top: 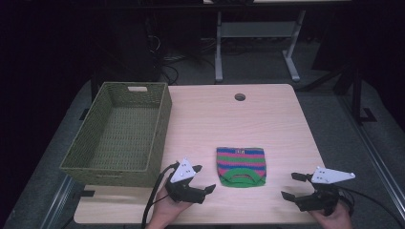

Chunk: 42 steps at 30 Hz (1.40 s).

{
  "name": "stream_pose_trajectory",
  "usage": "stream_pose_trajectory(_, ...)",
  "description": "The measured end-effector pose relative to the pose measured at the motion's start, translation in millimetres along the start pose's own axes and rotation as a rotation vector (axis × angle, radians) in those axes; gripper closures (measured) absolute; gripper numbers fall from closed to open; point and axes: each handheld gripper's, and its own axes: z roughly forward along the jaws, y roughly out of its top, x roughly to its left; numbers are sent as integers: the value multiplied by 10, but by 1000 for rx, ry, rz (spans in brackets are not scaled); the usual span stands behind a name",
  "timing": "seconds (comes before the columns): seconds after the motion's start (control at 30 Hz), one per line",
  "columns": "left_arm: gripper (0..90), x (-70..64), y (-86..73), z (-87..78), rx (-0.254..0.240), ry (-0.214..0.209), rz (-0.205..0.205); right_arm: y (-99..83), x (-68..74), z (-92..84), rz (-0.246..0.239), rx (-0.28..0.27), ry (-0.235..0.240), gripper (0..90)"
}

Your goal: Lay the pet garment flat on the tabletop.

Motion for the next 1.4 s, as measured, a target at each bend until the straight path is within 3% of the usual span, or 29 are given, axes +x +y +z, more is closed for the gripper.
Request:
stream_pose_trajectory(0.3, 205, 21, 33, -3, -9, -19, -9, 57, 53, -14, -10, -6, 23, 163)
stream_pose_trajectory(0.53, 211, 28, 175, 23, -31, -24, 13, 196, 26, -31, -28, -23, 39, 172)
stream_pose_trajectory(0.73, 227, 10, 362, 125, -37, -66, 39, 373, -19, 13, -65, -4, 66, 189)
stream_pose_trajectory(0.83, 233, 10, 417, 179, -23, -52, 77, 475, -37, 44, -85, 10, 76, 200)
stream_pose_trajectory(0.97, 260, 34, 445, 223, -18, -57, 79, 561, -64, 91, -103, 30, 86, 202)
stream_pose_trajectory(1.1, 276, 121, 457, 283, -4, -94, 48, 667, -104, 173, -122, 53, 105, 217)
stream_pose_trajectory(1.4, 300, 169, 445, 380, 47, -106, 65, 832, -141, 377, -162, 99, 149, 280)
